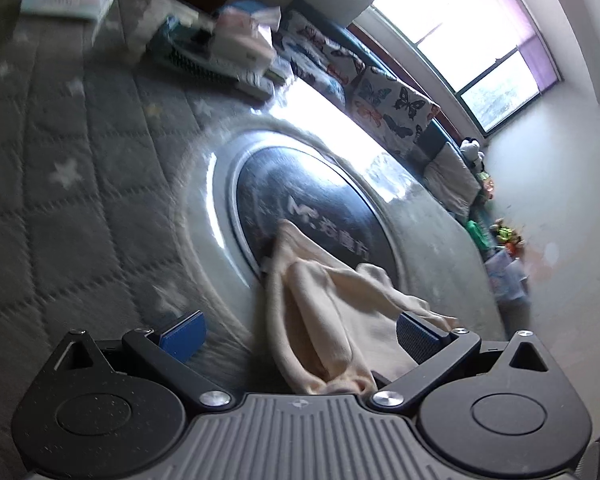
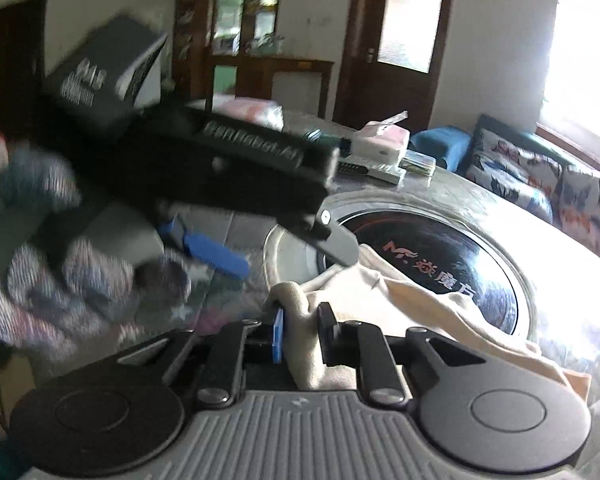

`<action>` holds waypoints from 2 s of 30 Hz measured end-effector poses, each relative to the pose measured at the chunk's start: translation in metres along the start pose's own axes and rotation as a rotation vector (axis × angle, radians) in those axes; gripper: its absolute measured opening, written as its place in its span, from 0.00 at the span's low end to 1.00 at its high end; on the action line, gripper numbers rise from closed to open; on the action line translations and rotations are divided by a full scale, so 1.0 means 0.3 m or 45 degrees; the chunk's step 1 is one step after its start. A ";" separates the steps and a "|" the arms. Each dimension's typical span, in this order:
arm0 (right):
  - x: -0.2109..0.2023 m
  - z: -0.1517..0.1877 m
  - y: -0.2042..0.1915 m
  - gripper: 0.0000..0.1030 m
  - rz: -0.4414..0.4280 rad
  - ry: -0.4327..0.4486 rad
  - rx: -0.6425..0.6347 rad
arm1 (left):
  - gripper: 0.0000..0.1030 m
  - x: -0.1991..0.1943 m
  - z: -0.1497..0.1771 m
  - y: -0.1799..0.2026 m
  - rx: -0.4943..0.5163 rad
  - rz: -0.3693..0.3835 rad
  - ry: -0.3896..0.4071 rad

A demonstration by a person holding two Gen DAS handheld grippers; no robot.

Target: Fold clothes

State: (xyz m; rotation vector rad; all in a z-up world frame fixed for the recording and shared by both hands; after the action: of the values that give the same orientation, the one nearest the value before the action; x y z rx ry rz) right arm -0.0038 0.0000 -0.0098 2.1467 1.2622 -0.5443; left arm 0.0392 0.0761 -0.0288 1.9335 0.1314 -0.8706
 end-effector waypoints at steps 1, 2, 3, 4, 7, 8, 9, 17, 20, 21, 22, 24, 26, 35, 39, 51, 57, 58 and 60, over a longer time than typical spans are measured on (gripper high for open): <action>-0.010 -0.002 0.010 0.15 -0.006 0.012 0.025 | 0.99 0.009 0.004 0.004 -0.022 0.009 -0.012; -0.020 -0.004 0.017 0.15 -0.010 0.023 0.045 | 0.99 0.018 0.007 0.009 -0.044 0.017 -0.024; -0.029 -0.006 0.025 0.15 -0.013 0.034 0.062 | 0.99 0.027 0.011 0.013 -0.067 0.026 -0.036; -0.036 -0.006 0.032 0.15 -0.016 0.043 0.074 | 0.98 0.036 0.014 0.017 -0.089 0.035 -0.048; -0.055 0.001 0.050 0.15 -0.026 0.067 0.101 | 0.89 0.062 0.024 0.031 -0.156 0.061 -0.084; -0.060 0.004 0.050 0.15 -0.032 0.073 0.104 | 0.84 0.071 0.029 0.035 -0.170 0.068 -0.098; -0.066 0.008 0.049 0.15 -0.037 0.077 0.106 | 0.79 0.081 0.034 0.039 -0.178 0.076 -0.113; -0.079 0.037 0.039 0.16 -0.073 0.078 0.122 | 0.22 0.137 0.039 0.013 -0.210 0.049 -0.143; -0.098 0.053 0.055 0.22 -0.064 0.084 0.153 | 0.19 0.139 0.033 -0.001 -0.214 0.056 -0.149; -0.108 0.064 0.072 0.24 -0.050 0.082 0.172 | 0.19 0.136 0.032 -0.003 -0.210 0.060 -0.150; -0.119 0.076 0.089 0.25 -0.037 0.079 0.190 | 0.19 0.134 0.033 -0.004 -0.204 0.062 -0.149; -0.134 0.106 0.138 0.28 0.009 0.064 0.228 | 0.19 0.133 0.035 -0.002 -0.185 0.062 -0.145; -0.145 0.152 0.208 0.33 0.083 0.032 0.269 | 0.19 0.134 0.035 -0.002 -0.181 0.063 -0.147; -0.148 0.383 0.541 0.46 0.393 -0.123 0.499 | 0.20 0.137 0.039 0.003 -0.150 0.058 -0.146; -0.122 0.462 0.622 0.51 0.445 -0.151 0.597 | 0.20 0.139 0.040 0.008 -0.125 0.054 -0.145; -0.090 0.504 0.652 0.28 0.372 -0.100 0.780 | 0.20 0.142 0.046 0.021 -0.037 0.027 -0.127; -0.114 0.473 0.638 0.15 0.384 -0.081 0.766 | 0.19 0.138 0.051 0.038 0.050 -0.016 -0.103; -0.123 0.466 0.637 0.14 0.390 -0.074 0.762 | 0.19 0.136 0.050 0.042 0.069 -0.029 -0.094; -0.143 0.453 0.635 0.13 0.402 -0.058 0.755 | 0.17 0.130 0.050 0.054 0.108 -0.039 -0.079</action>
State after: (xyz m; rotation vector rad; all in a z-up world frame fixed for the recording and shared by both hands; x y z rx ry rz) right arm 0.1371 -0.1904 -0.0326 2.7277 0.7654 -0.9053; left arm 0.0673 0.0451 -0.0452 1.9851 0.0887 -0.9693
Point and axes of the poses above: each gripper's, at about its wrist camera, not at the fingertips, and x roughly the way its jaws point, y to its right, z to its underside, the point moved 10 cm from there along x, roughly the way its jaws point, and after that the axes turned 15 degrees about -x, right-handed, at the moved point
